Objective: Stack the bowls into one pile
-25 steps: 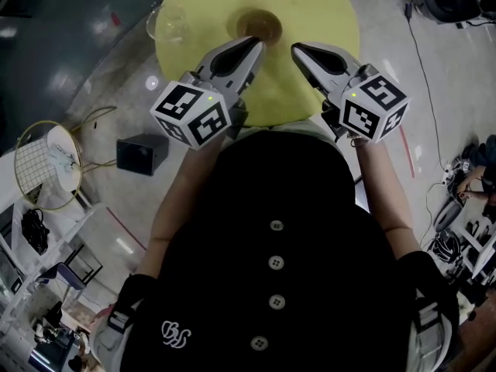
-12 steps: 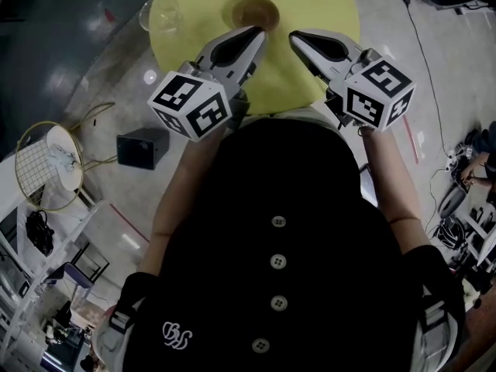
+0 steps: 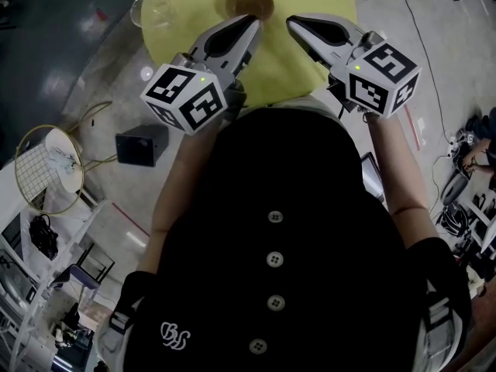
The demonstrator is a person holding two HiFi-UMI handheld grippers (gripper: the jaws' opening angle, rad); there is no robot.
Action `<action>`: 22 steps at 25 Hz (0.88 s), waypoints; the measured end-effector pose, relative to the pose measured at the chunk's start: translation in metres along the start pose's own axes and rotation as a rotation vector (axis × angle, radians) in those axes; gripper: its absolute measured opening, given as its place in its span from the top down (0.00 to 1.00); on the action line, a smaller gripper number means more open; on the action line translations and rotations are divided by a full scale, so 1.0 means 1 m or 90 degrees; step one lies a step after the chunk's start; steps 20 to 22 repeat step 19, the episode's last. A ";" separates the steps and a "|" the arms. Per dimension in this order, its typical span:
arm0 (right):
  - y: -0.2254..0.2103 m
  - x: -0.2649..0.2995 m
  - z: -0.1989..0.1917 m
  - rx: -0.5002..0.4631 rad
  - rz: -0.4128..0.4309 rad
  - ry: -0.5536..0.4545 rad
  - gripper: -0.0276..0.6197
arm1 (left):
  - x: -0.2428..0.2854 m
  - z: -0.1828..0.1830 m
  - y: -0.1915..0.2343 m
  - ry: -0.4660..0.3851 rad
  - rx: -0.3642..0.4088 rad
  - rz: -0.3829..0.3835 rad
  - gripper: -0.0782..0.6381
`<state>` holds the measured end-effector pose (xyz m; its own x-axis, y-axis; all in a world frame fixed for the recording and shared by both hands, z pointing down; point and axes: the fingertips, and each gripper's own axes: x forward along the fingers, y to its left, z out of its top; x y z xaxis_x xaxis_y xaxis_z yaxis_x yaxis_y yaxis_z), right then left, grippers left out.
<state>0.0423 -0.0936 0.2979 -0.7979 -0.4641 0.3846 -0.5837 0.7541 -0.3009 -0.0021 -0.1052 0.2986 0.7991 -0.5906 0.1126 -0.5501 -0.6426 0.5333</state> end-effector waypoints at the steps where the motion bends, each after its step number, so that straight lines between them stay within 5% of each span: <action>1: 0.000 0.000 0.000 -0.002 0.001 0.000 0.95 | 0.000 0.000 0.001 0.001 0.000 -0.001 0.84; 22: -0.001 -0.004 0.000 -0.011 -0.004 0.010 0.95 | 0.002 -0.003 0.000 0.006 -0.009 -0.014 0.84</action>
